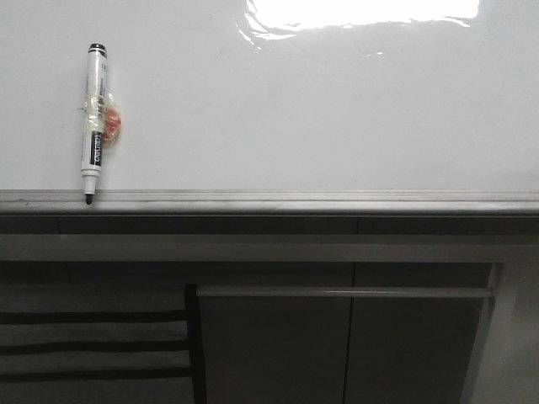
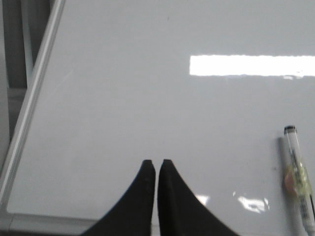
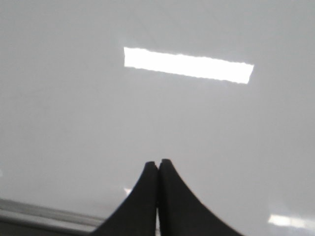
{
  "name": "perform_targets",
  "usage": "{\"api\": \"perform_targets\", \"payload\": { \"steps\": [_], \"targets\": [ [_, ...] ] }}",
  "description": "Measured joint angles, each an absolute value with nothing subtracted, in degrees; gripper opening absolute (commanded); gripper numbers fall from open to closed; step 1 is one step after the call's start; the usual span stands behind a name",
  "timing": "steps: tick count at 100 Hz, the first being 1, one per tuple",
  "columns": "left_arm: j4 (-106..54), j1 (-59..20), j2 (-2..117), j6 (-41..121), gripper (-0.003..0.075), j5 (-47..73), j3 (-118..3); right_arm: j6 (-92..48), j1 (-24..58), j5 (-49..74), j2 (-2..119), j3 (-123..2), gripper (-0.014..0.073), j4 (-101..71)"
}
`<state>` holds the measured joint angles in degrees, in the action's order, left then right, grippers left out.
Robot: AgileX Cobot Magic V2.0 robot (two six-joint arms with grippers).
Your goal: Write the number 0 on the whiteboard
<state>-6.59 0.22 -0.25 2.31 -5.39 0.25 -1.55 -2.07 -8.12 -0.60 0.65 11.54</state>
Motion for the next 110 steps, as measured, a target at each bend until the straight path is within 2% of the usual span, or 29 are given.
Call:
{"api": "perform_targets", "payload": {
  "steps": [13, 23, 40, 51, 65, 82, 110],
  "targets": [
    [-8.6, 0.2, -0.2, 0.0, -0.0020, -7.8, 0.2, 0.0, -2.0, -10.8, -0.6, 0.7, -0.0069, 10.8],
    [-9.1, 0.2, -0.2, -1.4, -0.0020, 2.0, -0.7, 5.0, -2.0, -9.8, -0.6, 0.7, -0.0069, 5.1],
    [-16.4, 0.2, 5.5, -1.8, -0.0020, 12.6, -7.7, 7.2, -2.0, 13.0, 0.5, -7.7, -0.0069, -3.0],
    [-18.4, 0.2, 13.2, -1.9, -0.0020, 15.2, -14.7, 7.3, -2.0, 21.3, 5.0, -14.1, -0.0069, -10.0],
    [-19.8, 0.2, 21.1, -1.9, -0.0020, 8.3, -20.1, 7.4, -2.0, 24.6, 9.5, -17.7, -0.0069, -13.5],
    [-20.3, 0.2, 26.1, -2.0, -0.0020, -3.1, -21.4, 7.4, -2.0, 24.7, 10.7, -17.9, -0.0069, -13.9],
    [-20.5, 0.2, 28.1, -2.0, -0.0020, -8.8, -21.4, 7.4, -2.0, 23.5, 10.7, -17.9, -0.0069, -13.9]
  ]
}}
